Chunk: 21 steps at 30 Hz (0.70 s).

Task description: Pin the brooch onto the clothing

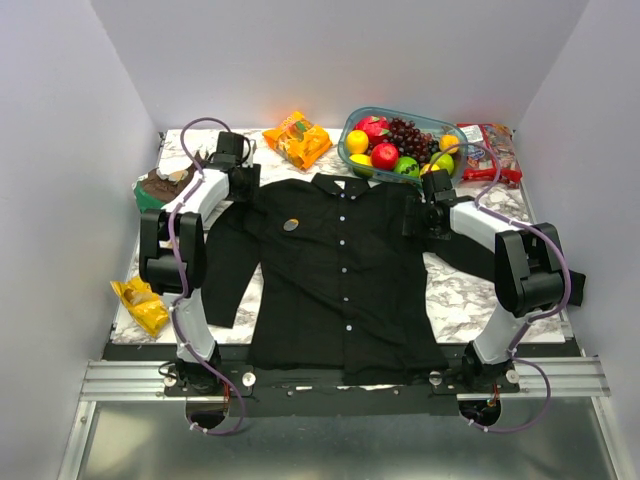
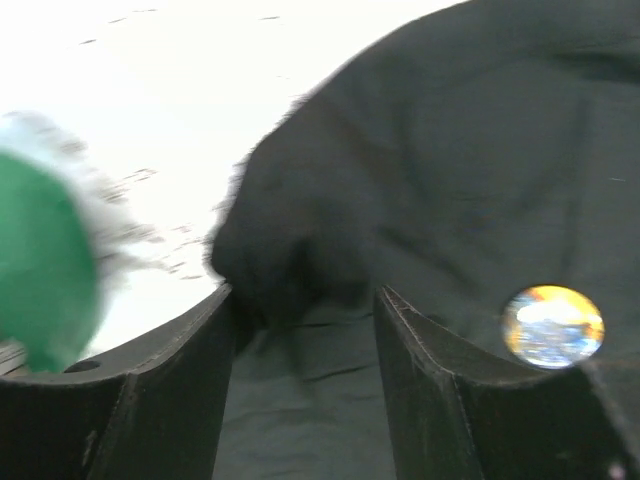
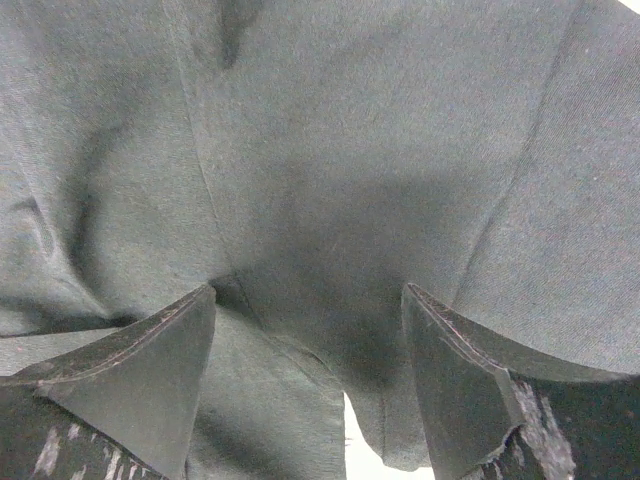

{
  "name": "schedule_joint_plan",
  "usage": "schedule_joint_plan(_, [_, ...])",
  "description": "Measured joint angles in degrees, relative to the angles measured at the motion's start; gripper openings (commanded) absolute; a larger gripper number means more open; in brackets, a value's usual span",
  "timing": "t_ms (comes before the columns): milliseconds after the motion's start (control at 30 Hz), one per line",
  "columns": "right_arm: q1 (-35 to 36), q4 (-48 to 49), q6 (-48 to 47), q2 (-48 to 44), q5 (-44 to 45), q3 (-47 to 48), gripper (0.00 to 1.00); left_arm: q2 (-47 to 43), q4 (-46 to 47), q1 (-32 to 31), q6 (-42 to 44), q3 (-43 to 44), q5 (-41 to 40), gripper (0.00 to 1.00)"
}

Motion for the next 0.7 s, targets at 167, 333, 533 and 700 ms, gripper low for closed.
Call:
schedule_joint_plan(167, [0.0,0.0,0.1,-0.5,0.0,-0.8,0.76,-3.7,-0.5,0.5,0.4,-0.4,-3.6,0.77])
schedule_joint_plan(333, [0.0,-0.1,0.1,-0.9,0.0,-1.2,0.67,-11.2,0.9,-1.9,0.4,-2.8,-5.2,0.78])
schedule_joint_plan(533, [0.0,-1.0,-0.1,-0.9,0.0,-1.2,0.45,-13.2,4.2,-4.0,-0.4,-3.9,1.9,0.59])
schedule_joint_plan(700, [0.0,-1.5,-0.3,-1.0,0.5,-1.2,0.14,-1.1,3.0,-3.3,-1.2,1.4,7.8,0.49])
